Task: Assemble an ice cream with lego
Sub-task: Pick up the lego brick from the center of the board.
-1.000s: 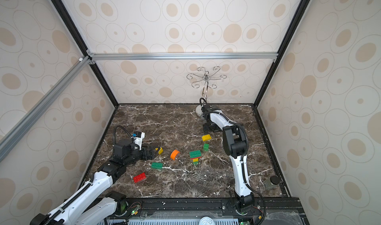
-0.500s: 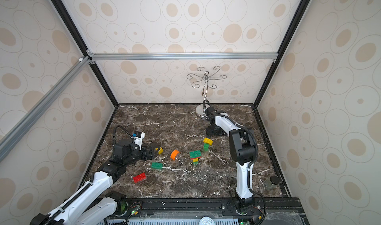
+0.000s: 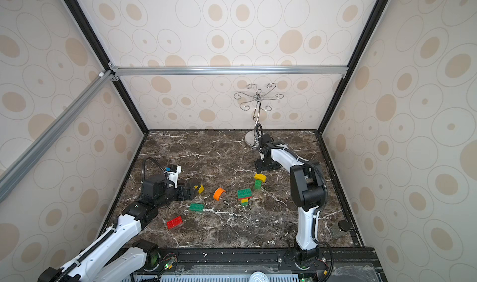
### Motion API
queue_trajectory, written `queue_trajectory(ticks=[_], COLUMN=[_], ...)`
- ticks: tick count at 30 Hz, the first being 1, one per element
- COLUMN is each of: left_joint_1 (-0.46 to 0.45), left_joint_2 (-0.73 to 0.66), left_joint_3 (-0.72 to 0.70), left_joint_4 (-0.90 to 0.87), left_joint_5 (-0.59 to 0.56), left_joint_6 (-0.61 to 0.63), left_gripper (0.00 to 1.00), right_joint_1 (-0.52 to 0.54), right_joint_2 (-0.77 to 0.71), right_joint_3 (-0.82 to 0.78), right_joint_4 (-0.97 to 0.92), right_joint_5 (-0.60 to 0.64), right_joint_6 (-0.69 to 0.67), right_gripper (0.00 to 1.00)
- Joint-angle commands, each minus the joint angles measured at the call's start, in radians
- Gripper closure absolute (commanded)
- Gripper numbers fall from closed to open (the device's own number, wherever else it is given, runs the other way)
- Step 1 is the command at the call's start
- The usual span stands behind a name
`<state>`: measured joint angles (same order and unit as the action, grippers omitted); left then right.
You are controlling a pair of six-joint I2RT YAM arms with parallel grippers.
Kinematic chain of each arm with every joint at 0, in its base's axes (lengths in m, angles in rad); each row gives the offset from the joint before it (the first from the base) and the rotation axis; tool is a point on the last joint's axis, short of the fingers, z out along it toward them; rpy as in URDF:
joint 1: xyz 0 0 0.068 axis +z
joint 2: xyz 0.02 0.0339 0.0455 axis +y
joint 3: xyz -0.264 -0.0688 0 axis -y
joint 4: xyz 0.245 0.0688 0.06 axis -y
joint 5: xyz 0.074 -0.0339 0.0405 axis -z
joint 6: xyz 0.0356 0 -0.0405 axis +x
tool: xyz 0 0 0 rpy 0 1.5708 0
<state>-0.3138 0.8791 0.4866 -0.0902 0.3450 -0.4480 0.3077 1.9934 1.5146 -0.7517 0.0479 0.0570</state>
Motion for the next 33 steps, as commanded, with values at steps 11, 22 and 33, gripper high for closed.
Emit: queue_trajectory(ticks=[11, 22, 33], left_joint_1=[0.005, 0.005, 0.006], left_joint_2=[-0.003, -0.003, -0.003], left_joint_3=[0.003, 0.004, 0.004], left_joint_4=[0.007, 0.009, 0.006], left_joint_5=[-0.005, -0.006, -0.012], left_joint_6=[0.002, 0.0, 0.0], left_gripper=[0.0, 0.0, 0.0], right_joint_1=[0.064, 0.064, 0.062], right_joint_2=[0.06, 0.08, 0.091], right_joint_3=[-0.001, -0.006, 0.004], right_joint_4=[-0.056, -0.038, -0.027], right_joint_5=[0.054, 0.081, 0.063], right_joint_6=[-0.14, -0.134, -0.132], right_gripper=[0.14, 0.2, 0.37])
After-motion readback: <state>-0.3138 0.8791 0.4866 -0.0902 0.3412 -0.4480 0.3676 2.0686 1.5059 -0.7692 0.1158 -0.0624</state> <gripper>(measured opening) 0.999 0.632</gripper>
